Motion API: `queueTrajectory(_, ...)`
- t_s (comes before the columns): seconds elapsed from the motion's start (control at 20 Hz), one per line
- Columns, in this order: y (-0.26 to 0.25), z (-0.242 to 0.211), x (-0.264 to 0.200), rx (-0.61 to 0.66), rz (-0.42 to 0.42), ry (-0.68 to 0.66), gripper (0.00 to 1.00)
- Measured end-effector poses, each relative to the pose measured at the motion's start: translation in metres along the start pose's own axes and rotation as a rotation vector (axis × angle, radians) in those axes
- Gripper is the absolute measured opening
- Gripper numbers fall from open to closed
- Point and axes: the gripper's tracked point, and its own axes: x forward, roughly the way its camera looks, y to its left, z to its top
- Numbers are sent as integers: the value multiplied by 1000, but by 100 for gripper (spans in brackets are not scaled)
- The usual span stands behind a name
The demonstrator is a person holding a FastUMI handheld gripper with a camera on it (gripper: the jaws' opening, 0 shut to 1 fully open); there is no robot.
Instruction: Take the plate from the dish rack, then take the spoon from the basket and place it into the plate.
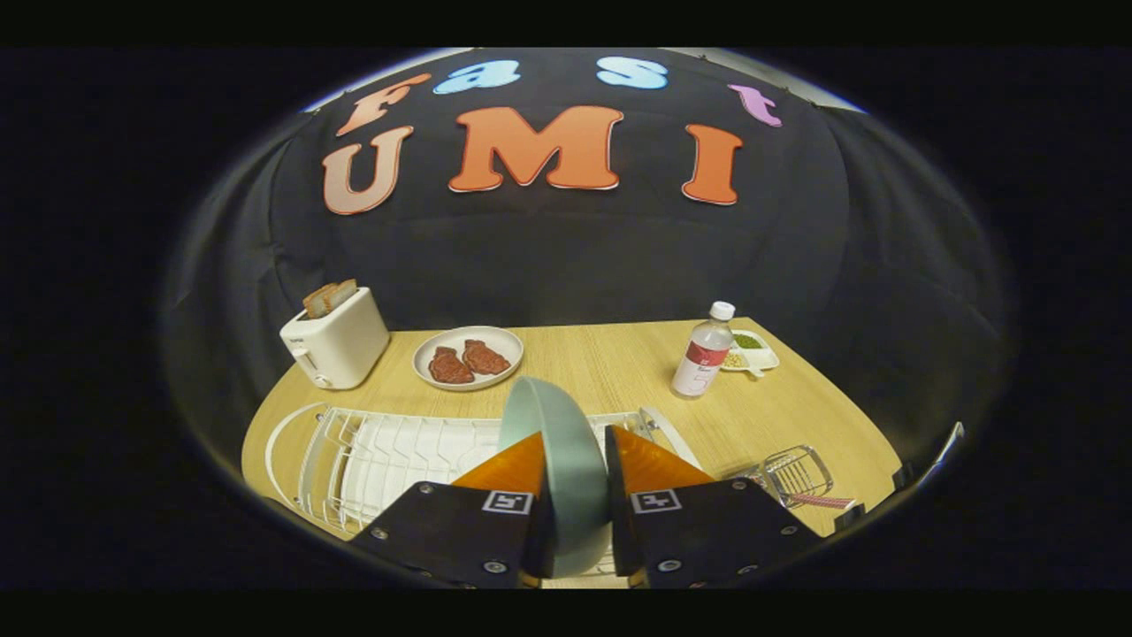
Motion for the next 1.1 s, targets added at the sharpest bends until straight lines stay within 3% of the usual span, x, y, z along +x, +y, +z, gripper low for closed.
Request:
queueTrajectory(0.5, -5, 21, -4, -64, -49, -36, 26)
queueTrajectory(0.85, -18, 37, -27, -32, -32, -87, 24)
queueTrajectory(1.1, -36, 13, -56, 41, 39, -64, 22)
